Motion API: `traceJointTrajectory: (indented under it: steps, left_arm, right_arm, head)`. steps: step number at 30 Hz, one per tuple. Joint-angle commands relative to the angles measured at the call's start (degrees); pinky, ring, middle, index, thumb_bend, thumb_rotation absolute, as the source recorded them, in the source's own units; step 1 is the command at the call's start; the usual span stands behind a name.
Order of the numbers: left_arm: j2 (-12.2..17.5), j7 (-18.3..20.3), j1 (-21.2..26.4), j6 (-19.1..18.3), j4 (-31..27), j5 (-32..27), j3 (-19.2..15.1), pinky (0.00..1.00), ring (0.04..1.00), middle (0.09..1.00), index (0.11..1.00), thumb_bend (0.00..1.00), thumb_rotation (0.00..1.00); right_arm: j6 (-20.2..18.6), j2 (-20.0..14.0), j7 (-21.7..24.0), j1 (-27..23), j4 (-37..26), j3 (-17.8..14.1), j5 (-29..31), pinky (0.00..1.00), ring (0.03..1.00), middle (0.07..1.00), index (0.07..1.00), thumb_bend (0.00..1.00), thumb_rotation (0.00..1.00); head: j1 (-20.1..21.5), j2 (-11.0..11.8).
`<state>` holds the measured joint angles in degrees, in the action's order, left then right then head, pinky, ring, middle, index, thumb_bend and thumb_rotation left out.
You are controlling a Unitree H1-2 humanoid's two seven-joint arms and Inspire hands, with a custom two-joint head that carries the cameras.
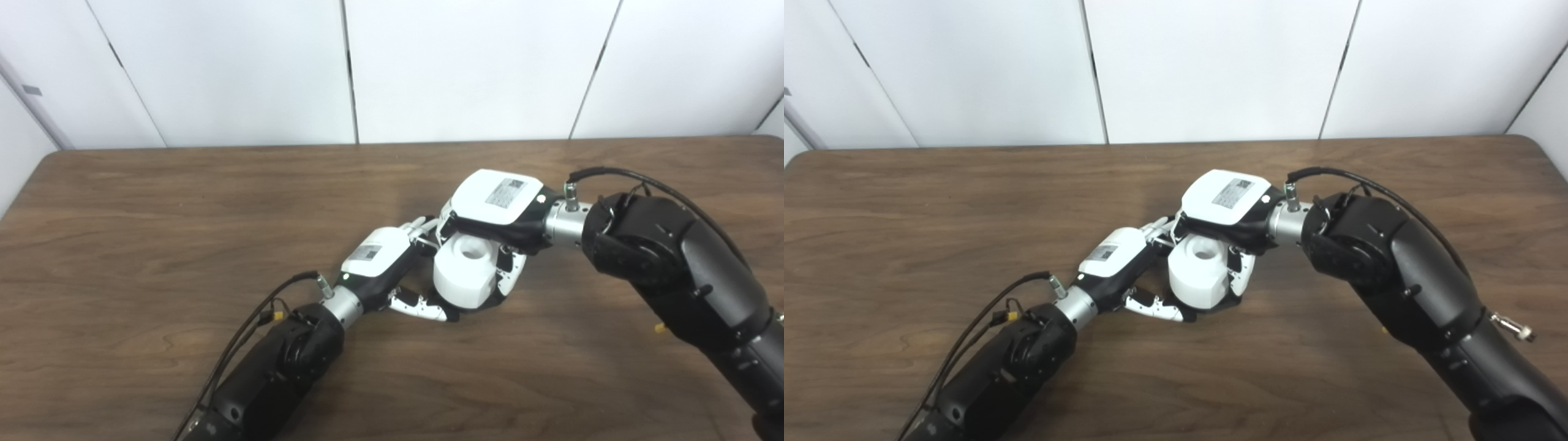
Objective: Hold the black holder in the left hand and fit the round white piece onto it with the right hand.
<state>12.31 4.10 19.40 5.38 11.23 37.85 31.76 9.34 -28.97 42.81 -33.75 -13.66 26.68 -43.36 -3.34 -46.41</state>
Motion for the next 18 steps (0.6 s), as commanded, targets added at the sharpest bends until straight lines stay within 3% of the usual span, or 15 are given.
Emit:
traceJointTrajectory:
  steps: [1, 9, 11, 16, 18]
  left_arm:
    - [1.5, 6.0, -2.8, -2.1, 1.8, 1.5, 2.4, 0.95, 1.000, 0.973, 0.486, 0.52, 0.07]
    - [1.6, 6.2, -2.9, -2.3, 1.3, 1.2, 2.1, 0.96, 0.999, 0.970, 0.486, 0.52, 0.07]
    - [1.6, 5.6, -2.9, -2.1, 1.5, 1.7, 2.2, 0.94, 0.992, 0.966, 0.485, 0.52, 0.07]
    - [1.5, 4.9, -2.9, -1.9, 2.1, 2.1, 2.0, 0.93, 0.985, 0.960, 0.485, 0.52, 0.07]
    - [1.5, 5.2, -2.9, -2.0, 2.1, 2.0, 2.0, 0.94, 0.987, 0.961, 0.485, 0.52, 0.07]
  right_arm:
    - [0.5, -0.1, -0.6, 0.1, 0.9, -0.1, -1.3, 0.81, 0.805, 0.721, 0.482, 0.53, 0.14]
    - [-0.4, 0.2, -1.6, 1.5, 0.9, -0.2, -2.1, 0.81, 0.801, 0.730, 0.492, 0.52, 0.14]
    - [-1.1, 0.2, -1.3, 1.7, 0.4, -0.5, -1.9, 0.81, 0.801, 0.757, 0.695, 0.78, 0.16]
    - [-1.5, 0.4, -1.4, 2.0, -0.1, -1.5, -1.2, 0.80, 0.834, 0.851, 0.948, 0.91, 0.20]
    - [-0.9, 0.2, -1.7, 2.0, -0.4, -1.6, -1.6, 0.79, 0.842, 0.875, 0.977, 0.93, 0.23]
  head:
    - [0.0, -0.1]
    - [0.3, -0.2]
    - [0.3, -0.2]
    - [0.2, -0.2]
    - [0.3, -0.1]
